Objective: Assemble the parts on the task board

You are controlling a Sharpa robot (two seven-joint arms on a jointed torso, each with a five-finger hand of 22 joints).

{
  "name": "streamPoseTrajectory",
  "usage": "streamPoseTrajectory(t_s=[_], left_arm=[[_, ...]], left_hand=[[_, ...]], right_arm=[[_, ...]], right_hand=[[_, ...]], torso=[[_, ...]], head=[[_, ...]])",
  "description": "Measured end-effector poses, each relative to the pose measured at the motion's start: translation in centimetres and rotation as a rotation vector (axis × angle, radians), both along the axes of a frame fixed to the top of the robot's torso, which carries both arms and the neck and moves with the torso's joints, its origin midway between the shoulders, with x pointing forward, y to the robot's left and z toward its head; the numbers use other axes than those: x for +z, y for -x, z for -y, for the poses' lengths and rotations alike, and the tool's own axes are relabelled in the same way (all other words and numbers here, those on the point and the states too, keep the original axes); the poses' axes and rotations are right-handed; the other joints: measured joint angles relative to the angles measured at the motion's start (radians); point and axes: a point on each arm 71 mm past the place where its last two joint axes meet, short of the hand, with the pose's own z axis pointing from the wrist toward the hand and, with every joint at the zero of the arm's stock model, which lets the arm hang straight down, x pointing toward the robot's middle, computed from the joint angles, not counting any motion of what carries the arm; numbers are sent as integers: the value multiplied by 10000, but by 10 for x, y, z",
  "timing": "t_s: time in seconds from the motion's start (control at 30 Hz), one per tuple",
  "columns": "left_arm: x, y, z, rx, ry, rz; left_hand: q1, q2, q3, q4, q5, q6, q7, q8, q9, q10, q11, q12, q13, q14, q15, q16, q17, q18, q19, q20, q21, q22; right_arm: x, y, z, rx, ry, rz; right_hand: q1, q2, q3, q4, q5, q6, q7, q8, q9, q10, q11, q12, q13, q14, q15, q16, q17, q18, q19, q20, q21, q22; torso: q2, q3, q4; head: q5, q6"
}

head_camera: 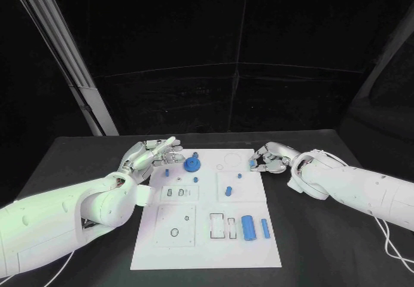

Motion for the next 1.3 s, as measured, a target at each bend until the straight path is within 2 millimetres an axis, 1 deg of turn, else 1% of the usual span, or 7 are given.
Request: streamPoseTrajectory(t_s=[0.2, 0.37, 0.57, 0.8, 1.07, 1.17, 1.3], left_arm=[[0, 0, 0, -2, 0, -4], [0, 0, 0, -7, 2, -7], [0, 0, 0, -9, 3, -10], [0, 0, -2, 15, -9, -18], [0, 1, -4, 48, 4, -34], [1, 1, -3, 47, 74, -79], [1, 2, -2, 47, 178, -147]], left_hand=[[0, 0, 0, 0, 0, 0, 0, 0, 0, 0, 0, 0, 0, 0, 0, 0, -1, 0, 0, 0, 0, 0], [0, 0, 0, 0, 0, 0, 0, 0, 0, 0, 0, 0, 0, 0, 0, 0, -1, 0, 0, 0, 0, 1], [0, 0, 0, 0, 0, 0, 0, 0, 0, 0, 0, 0, 0, 0, 0, 0, -2, 0, 0, 0, 0, 1], [0, 0, 0, 0, 0, 0, 0, 0, 0, 0, 0, 0, 0, 0, 0, 0, -3, 0, 0, 0, 0, 2], [-33, 33, 0, 0, 0, 0, 0, 0, 0, 0, 0, 0, 0, 0, 0, 0, 7, 0, 0, 0, 0, -8], [-33, 33, 0, 0, 0, 0, 0, 0, 0, 0, 0, 0, 0, 0, 0, 0, 7, 0, 0, 0, 0, -8], [-33, 33, 0, 0, 0, 0, 0, 0, 0, 0, 0, 0, 0, 0, 0, 0, 6, 0, 0, 0, 0, -8]], right_arm=[[0, 0, -1, -2, -1, 6], [0, 0, -1, -19, -13, 60], [1, 0, -2, -101, -52, 262], [9, 6, -8, -74, -261, 657], [29, 20, -42, 384, -828, 984], [34, 26, -59, 552, -903, 997], [39, 33, -83, 765, -864, 1014]], right_hand=[[-73, 202, 167, -53, -4, 369, -99, 107, -1, 52, -53, 79, -11, 5, -113, 1, 27, 1, 37, -37, 0, 0], [-93, 250, 276, -109, -33, 654, -200, 166, -3, 68, -145, 196, -33, 16, -234, 1, 53, 1, 52, -94, 0, 0], [-131, 341, 475, -243, -71, 702, -157, 284, 0, 69, -286, 258, -28, 16, -341, 2, 83, 3, 78, -218, 0, -1], [-132, 370, 504, -251, -87, 705, -153, 289, 1, 33, -322, 278, -21, 16, -341, 2, 97, 1, 55, -267, 0, -2], [-172, 411, 532, -280, -122, 709, -149, 289, 1, 33, -321, 280, -2, 15, -340, 2, 100, 2, 54, -267, 0, -2], [-234, 473, 571, -257, -180, 711, -147, 276, 1, 33, -321, 249, -2, 16, -340, 3, 25, 1, 54, -267, 0, -2], [-234, 473, 616, -273, -182, 711, -148, 219, 1, 32, -320, 171, 1, 15, -339, 3, -3, 2, 54, -266, 0, -2]], torso=[[-1, 2, -1], [-1, 5, -5], [-1, 9, -5], [-17, 5, -15], [-51, -34, -19], [-72, -58, -5], [-105, -89, 46]], head=[[-6, -23], [-7, -26], [-18, -36], [12, -30], [76, -6], [150, -64], [281, -158]])
